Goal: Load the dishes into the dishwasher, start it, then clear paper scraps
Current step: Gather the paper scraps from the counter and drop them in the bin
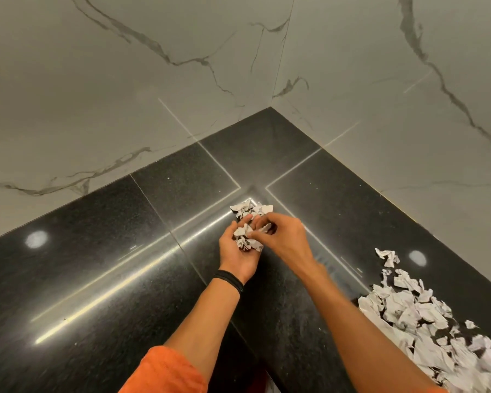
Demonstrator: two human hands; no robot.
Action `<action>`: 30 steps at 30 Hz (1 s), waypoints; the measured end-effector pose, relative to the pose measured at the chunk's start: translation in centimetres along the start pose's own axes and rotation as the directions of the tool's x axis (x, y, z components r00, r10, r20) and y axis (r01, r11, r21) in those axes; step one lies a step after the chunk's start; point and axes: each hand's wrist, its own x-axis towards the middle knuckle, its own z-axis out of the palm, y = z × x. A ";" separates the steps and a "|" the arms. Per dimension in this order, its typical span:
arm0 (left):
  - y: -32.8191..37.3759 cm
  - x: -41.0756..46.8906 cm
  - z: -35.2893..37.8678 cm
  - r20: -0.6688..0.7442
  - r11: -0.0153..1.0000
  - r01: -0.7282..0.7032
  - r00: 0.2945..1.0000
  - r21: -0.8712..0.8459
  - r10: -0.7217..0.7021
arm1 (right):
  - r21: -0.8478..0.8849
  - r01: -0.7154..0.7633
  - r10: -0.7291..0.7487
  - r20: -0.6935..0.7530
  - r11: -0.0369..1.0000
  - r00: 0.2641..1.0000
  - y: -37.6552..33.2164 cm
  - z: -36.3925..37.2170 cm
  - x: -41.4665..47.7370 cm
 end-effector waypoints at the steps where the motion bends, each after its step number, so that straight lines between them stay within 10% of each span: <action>1: 0.0 -0.2 0.1 0.000 1.000 0.000 1.000 0.007 0.000 | 0.002 -0.019 0.019 -0.002 1.000 1.000 -0.1 0.0 0.0; 14: 0.6 -1.1 -0.5 -0.050 0.995 0.004 0.999 -0.104 -0.009 | 0.317 0.055 -0.046 -0.034 0.947 0.998 -0.5 0.9 0.3; 18: 2.0 -0.7 -0.8 -0.082 0.990 -0.029 0.996 -0.136 0.018 | 0.059 -0.086 0.092 -0.126 0.995 0.988 3.0 0.0 4.2; 22: 2.8 -0.3 -0.9 -0.101 0.992 -0.044 0.994 -0.117 0.032 | -0.299 0.125 -0.083 0.150 0.946 0.985 5.5 0.6 7.0; 30: 2.5 0.0 -1.4 -0.107 0.996 -0.035 0.994 -0.084 0.026 | -0.412 0.183 -0.191 0.023 0.892 0.981 7.8 0.5 4.9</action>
